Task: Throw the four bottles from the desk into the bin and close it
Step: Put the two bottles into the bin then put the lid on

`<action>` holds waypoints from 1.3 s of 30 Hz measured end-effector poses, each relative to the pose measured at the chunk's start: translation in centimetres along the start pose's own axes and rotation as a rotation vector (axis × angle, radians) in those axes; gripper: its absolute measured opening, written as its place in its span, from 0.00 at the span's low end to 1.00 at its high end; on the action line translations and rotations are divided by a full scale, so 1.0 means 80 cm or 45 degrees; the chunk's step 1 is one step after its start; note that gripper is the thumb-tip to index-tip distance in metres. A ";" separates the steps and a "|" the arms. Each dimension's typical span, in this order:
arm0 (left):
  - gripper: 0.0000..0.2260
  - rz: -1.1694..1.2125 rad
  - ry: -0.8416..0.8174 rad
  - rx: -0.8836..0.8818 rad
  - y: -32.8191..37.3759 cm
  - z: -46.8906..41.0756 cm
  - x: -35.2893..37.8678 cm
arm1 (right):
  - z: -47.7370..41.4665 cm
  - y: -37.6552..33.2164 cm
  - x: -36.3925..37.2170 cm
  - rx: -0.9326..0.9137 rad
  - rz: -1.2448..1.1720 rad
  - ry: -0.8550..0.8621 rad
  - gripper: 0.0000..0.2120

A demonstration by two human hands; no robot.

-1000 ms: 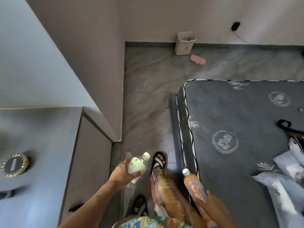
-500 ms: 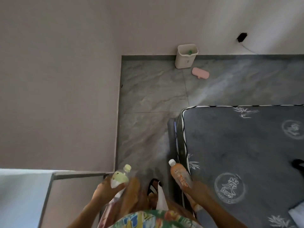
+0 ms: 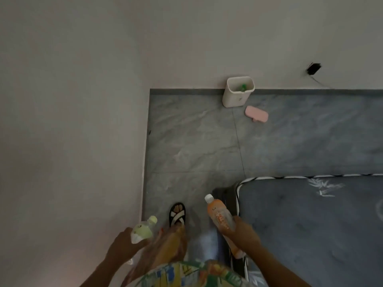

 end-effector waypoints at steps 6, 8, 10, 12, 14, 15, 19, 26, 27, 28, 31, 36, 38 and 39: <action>0.26 -0.025 -0.113 0.235 0.155 -0.092 -0.074 | -0.041 -0.034 -0.077 0.134 -0.112 0.083 0.28; 0.24 -0.052 -0.145 0.321 0.213 -0.117 -0.082 | -0.050 -0.035 -0.098 0.190 -0.164 0.110 0.27; 0.26 -0.110 -0.165 0.375 0.271 -0.142 -0.087 | -0.063 -0.034 -0.117 0.243 -0.215 0.112 0.28; 0.26 -0.162 -0.184 0.427 0.325 -0.165 -0.093 | -0.080 -0.032 -0.137 0.297 -0.238 0.103 0.29; 0.28 -0.164 -0.204 0.477 0.371 -0.192 -0.096 | -0.101 -0.035 -0.159 0.339 -0.245 0.087 0.29; 0.28 -0.178 -0.208 0.488 0.392 -0.207 -0.100 | -0.114 -0.038 -0.171 0.349 -0.249 0.081 0.29; 0.29 -0.221 -0.241 0.500 0.465 -0.261 -0.115 | -0.178 -0.055 -0.232 0.347 -0.293 0.072 0.28; 0.31 -0.235 -0.229 0.343 0.561 -0.340 -0.155 | -0.286 -0.105 -0.379 0.233 -0.224 0.038 0.26; 0.31 -0.251 -0.214 0.314 0.574 -0.348 -0.160 | -0.299 -0.114 -0.399 0.208 -0.223 0.044 0.26; 0.32 -0.267 -0.198 0.285 0.585 -0.356 -0.164 | -0.312 -0.123 -0.418 0.185 -0.229 0.062 0.26; 0.32 -0.263 -0.206 0.265 0.618 -0.378 -0.174 | -0.350 -0.149 -0.466 0.128 -0.243 0.108 0.29; 0.24 -0.258 -0.210 0.244 0.677 -0.419 -0.187 | -0.408 -0.170 -0.523 0.103 -0.284 0.109 0.33; 0.29 -0.289 -0.214 0.244 0.704 -0.439 -0.190 | -0.430 -0.171 -0.540 0.113 -0.296 0.096 0.32; 0.31 -0.294 -0.216 0.242 0.719 -0.451 -0.191 | -0.441 -0.170 -0.548 0.122 -0.304 0.090 0.32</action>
Point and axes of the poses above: each hand's wrist, its own z-axis away from the middle knuckle, its own x-axis out of the palm, y = z × x, the point moved 4 cm from there along -z, towards the middle knuckle, and after that the axes turned 2 degrees about z, right-handed, at the moved point
